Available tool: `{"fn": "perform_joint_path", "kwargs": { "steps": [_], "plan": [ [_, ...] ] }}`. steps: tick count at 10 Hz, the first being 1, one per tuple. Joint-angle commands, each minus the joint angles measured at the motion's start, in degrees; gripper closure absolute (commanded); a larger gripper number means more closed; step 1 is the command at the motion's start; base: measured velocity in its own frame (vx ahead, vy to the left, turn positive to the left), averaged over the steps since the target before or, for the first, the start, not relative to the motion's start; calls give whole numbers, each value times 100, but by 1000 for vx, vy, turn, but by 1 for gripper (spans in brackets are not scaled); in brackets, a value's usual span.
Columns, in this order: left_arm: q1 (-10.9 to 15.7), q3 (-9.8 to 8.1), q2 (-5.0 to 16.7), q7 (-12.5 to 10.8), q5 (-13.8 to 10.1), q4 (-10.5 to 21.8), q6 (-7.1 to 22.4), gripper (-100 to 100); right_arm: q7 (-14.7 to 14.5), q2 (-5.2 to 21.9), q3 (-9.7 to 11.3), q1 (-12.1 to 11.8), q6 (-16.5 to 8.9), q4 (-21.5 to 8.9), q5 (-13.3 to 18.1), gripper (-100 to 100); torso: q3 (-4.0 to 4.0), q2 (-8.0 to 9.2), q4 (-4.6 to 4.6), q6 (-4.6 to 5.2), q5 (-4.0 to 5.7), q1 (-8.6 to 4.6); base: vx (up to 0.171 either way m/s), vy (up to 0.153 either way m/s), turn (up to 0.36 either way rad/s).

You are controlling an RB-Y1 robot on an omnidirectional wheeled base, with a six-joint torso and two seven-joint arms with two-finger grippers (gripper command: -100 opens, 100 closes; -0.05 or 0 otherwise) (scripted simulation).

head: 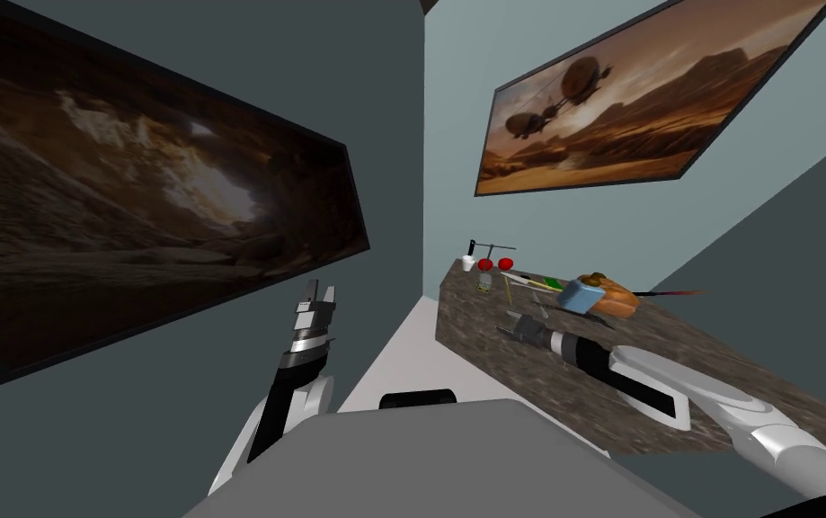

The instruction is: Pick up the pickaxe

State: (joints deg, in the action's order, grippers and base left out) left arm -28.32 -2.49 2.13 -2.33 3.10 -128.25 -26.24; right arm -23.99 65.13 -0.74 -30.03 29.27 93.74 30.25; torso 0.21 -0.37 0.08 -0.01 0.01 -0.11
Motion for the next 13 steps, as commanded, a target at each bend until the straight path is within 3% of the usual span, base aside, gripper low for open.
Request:
{"fn": "perform_joint_path", "kwargs": {
  "steps": [1, 2, 5, 7, 8, 10, 11, 13],
  "plan": [
    [0, 0, 0, 0, 0, 0, 0, 0, -15, 286, -39, -113, -19, -113, 57, -100, 0, 0, 0, 0, 0, 0, 76, -19, 27],
    [0, 0, 0, 0, 0, 0, 0, 0, -58, 462, 5, -188, -34, -345, 189, -100, -2, 5, -1, 1, -1, -1, 69, -21, 37],
    [0, 0, 0, 0, 0, 0, 0, 0, -94, 807, 56, -268, -48, -571, 320, -100, -6, 10, -2, 1, 0, -5, 60, -27, 32],
    [0, 0, 0, 0, 0, 0, 0, 0, -145, 1218, 176, -438, -72, -958, 573, -100, -4, 7, -2, 1, 1, -9, 97, -45, 69],
    [0, 0, 0, 0, 0, 0, 0, 0, -145, 1258, 176, -438, -72, -1005, 573, -100, 3, -4, 1, 0, 3, -12, 91, -54, 26],
    [0, -1, 1, 0, 0, 0, 0, 0, -171, 1626, 316, -617, -91, -1380, 813, -100, 0, 1, 0, 0, 5, -20, 95, -88, 60],
    [0, -1, 1, 0, 0, 0, 0, 0, -171, 1642, 316, -617, -91, -1408, 813, -100, 3, -5, 1, 0, 6, -31, 82, -81, 38],
    [0, -1, 1, 0, 0, 0, 0, 0, -176, 1958, 470, -797, -104, -1771, 1036, -100, -2, 5, -1, 1, 6, -25, 93, -94, 66]
  ]
}}
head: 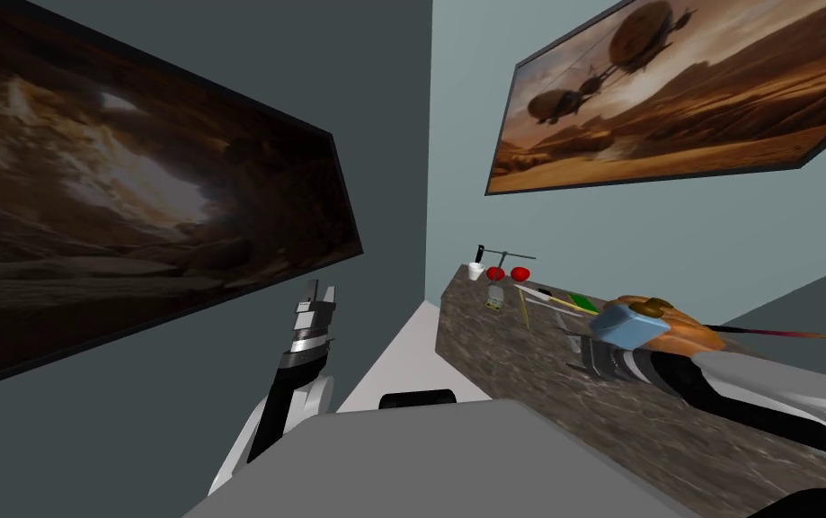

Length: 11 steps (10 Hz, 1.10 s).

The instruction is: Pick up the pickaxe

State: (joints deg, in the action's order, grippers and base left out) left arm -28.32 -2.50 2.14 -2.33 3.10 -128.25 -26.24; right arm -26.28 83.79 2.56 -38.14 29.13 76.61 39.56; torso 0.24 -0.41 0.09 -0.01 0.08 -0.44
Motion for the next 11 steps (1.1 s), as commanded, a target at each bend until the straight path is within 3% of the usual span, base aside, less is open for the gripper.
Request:
{"fn": "perform_joint_path", "kwargs": {
  "steps": [1, 5, 8, 9, 10, 11],
  "plan": [
    [0, 0, 0, 0, 0, 0, 0, 0, 57, 223, 219, -74, -94, -221, 207, -100, 0, 0, 0, 0, 0, 0, 142, -140, 84],
    [0, 0, 0, 0, 0, 0, 0, 0, 71, 437, 376, -237, -99, -506, 390, -100, -6, 11, -2, 1, 3, -4, 75, -111, 49],
    [-1, 0, 0, 0, 0, 0, 0, 0, 117, 679, 676, -517, -91, -906, 672, -100, 8, -14, 3, 0, 5, -12, 133, -146, 86],
    [-1, -1, 1, 0, 0, 0, 0, 0, 175, 687, 674, -425, -126, -804, 644, -100, 9, -14, 4, -1, 7, -20, 53, -82, 25],
    [0, 0, 0, 0, 0, 0, 0, 0, 189, 699, 684, -433, -129, -812, 653, 0, -2, 7, 0, 1, 5, 8, 11, -15, 3],
    [1, 1, -1, 0, 0, 0, 0, 0, 194, 524, 777, -386, -230, -901, 675, -100, -13, 25, -5, 2, -3, 32, -18, -19, 240]
  ]
}}
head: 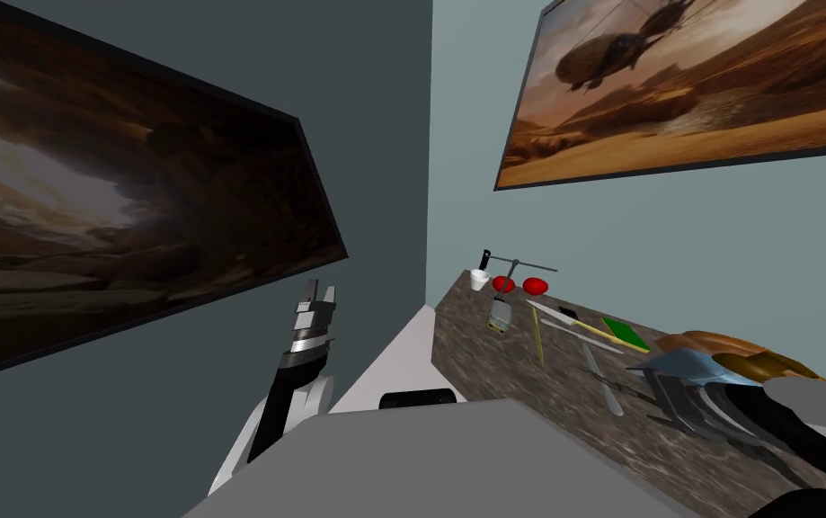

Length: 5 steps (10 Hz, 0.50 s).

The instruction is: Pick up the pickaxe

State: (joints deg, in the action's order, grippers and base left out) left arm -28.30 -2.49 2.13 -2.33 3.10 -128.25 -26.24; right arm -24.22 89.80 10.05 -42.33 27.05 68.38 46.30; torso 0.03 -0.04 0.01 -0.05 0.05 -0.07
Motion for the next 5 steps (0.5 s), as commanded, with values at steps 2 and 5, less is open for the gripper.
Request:
{"fn": "perform_joint_path", "kwargs": {
  "steps": [2, 5],
  "plan": [
    [0, 0, 0, 0, 0, 0, 0, 0, -6, -251, 123, 77, -123, -168, 24, -100, -7, 11, -3, 5, -1, -1, -41, -27, 174],
    [-1, -1, 0, 0, 0, 0, 0, 0, -16, -191, 64, 21, -98, -128, -3, 100, -4, 5, -2, 8, -4, 9, -5, -3, 6]
  ]
}}
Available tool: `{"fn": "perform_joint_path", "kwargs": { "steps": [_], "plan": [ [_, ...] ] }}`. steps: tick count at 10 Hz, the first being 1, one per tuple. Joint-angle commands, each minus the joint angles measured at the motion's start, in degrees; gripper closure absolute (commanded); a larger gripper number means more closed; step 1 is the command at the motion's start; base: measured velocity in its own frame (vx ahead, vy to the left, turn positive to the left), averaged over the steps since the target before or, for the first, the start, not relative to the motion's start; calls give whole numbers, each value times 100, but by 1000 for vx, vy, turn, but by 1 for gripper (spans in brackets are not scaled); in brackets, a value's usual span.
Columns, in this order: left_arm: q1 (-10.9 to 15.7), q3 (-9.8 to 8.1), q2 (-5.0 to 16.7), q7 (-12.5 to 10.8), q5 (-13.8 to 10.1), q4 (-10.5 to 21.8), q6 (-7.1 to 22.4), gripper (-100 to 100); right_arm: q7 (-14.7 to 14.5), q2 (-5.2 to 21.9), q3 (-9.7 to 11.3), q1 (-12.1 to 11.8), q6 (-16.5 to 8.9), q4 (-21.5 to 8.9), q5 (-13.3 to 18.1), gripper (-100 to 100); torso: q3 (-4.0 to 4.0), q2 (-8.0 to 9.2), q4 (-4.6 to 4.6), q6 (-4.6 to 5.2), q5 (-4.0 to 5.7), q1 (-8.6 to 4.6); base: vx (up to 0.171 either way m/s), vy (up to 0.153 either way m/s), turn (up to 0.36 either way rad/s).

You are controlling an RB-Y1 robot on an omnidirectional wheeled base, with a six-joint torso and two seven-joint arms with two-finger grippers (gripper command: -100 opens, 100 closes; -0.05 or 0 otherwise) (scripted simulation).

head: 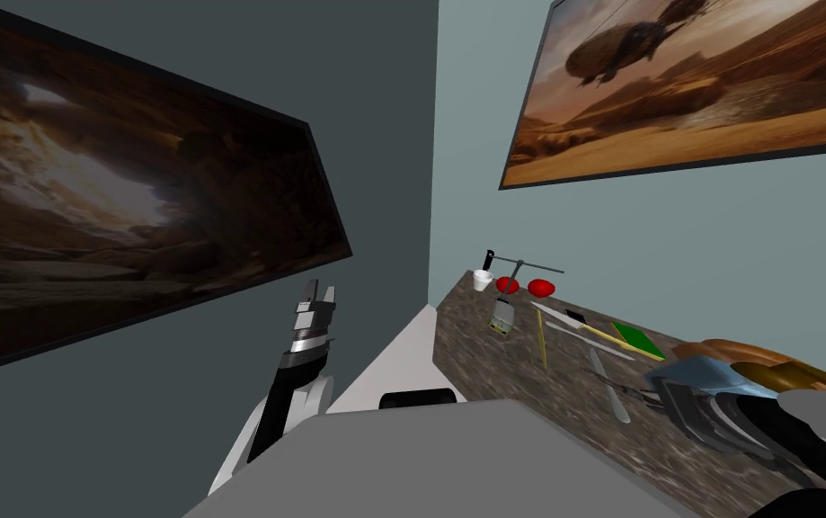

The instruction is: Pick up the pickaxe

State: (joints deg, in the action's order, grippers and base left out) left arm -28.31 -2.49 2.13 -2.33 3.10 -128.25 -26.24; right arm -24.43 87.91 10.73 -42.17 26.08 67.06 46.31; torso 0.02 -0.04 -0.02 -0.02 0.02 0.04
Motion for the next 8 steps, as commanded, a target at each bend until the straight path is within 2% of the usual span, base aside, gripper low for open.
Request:
{"fn": "perform_joint_path", "kwargs": {
  "steps": [1, 3, 4, 5, 6, 7, 8],
  "plan": [
    [0, 0, 0, 0, 0, 0, 0, 0, 0, 0, 0, 0, 0, 0, 0, 100, 0, 0, 0, 0, 0, 0, 0, 0, 0],
    [0, 0, 0, 0, 0, 0, 0, 0, -3, 2, -2, 3, -2, 2, 1, 100, 2, -2, 1, 4, 1, 0, 0, 0, 0],
    [0, 0, 0, 0, 0, 0, 0, 0, -4, 2, -2, 3, -2, 2, 1, 0, 2, -2, 1, 5, 1, 0, 0, 0, 0],
    [0, 0, 0, 0, 0, 0, 0, 0, 9, 112, -40, 16, 74, 54, 0, 100, 2, -2, 1, 5, 0, 0, 22, 18, -183],
    [-1, 0, 0, 0, 0, 0, 0, 0, 5, 217, -97, -11, 135, 107, -14, 100, 3, -5, 2, 15, -3, 8, 39, 29, -253],
    [-1, 0, 0, 0, 0, 0, 0, 0, 22, 154, -35, 36, 75, 80, 11, 100, 5, -7, 3, 16, -5, 13, 16, 16, -54],
    [0, 0, 0, 0, 0, 0, 0, 0, 22, 159, -31, 37, 91, 78, 16, 0, 4, -5, 2, 7, -2, 10, 0, 0, 0]
  ]
}}
